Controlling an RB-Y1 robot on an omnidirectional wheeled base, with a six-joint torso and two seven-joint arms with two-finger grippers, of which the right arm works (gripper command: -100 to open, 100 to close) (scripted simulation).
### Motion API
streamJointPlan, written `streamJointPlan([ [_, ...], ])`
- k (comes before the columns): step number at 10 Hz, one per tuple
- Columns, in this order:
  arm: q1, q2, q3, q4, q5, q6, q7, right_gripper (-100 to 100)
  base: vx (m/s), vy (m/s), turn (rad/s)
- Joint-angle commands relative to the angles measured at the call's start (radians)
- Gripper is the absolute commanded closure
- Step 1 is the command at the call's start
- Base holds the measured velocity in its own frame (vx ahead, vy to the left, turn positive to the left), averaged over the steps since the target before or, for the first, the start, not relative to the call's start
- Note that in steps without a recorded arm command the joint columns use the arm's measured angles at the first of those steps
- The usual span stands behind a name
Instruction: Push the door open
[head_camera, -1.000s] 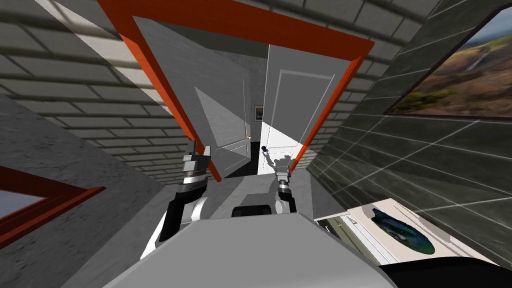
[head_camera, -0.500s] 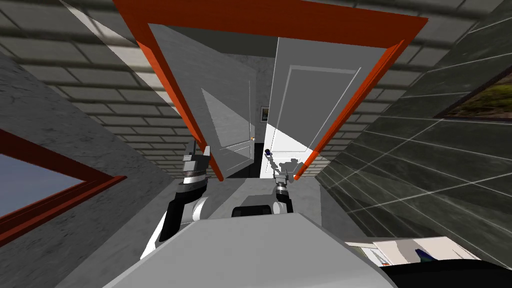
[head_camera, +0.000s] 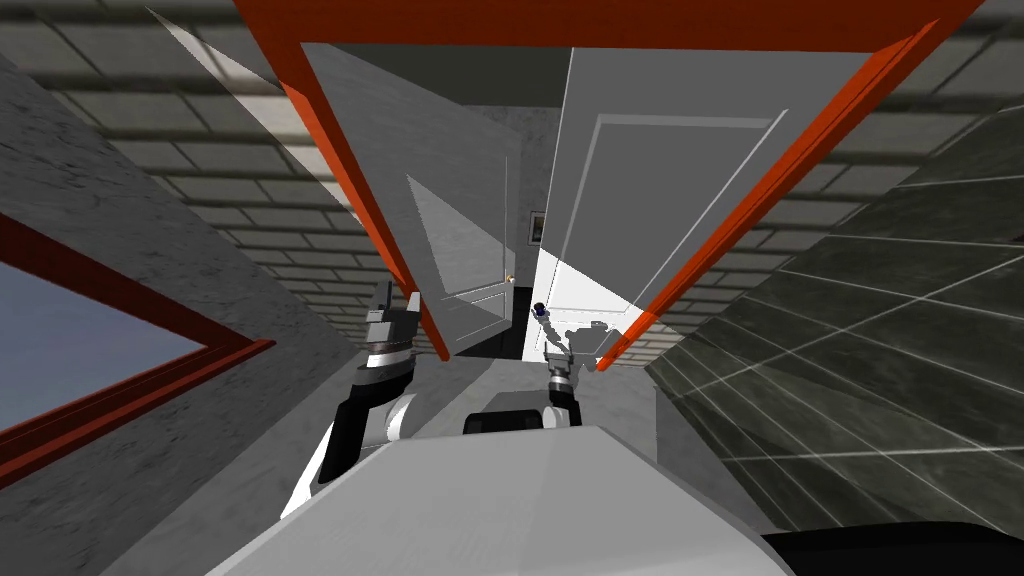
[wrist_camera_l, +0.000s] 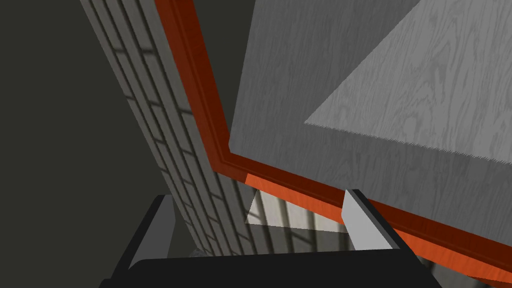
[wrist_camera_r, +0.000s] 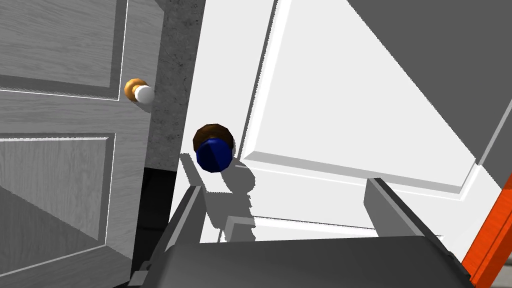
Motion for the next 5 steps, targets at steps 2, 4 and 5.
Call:
streamJointPlan([
  [2,-0.013,0.009,0.009,0.046,-0.019,-0.015,-0.031,-100,0.061,-0.059,0.105],
  [4,-0.025,0.019,0.019,0.090,-0.040,-0.026,-0.061,-100,0.072,-0.077,0.163],
  [5,-0.029,0.024,0.022,0.103,-0.046,-0.030,-0.070,-100,0.090,-0.105,0.160],
])
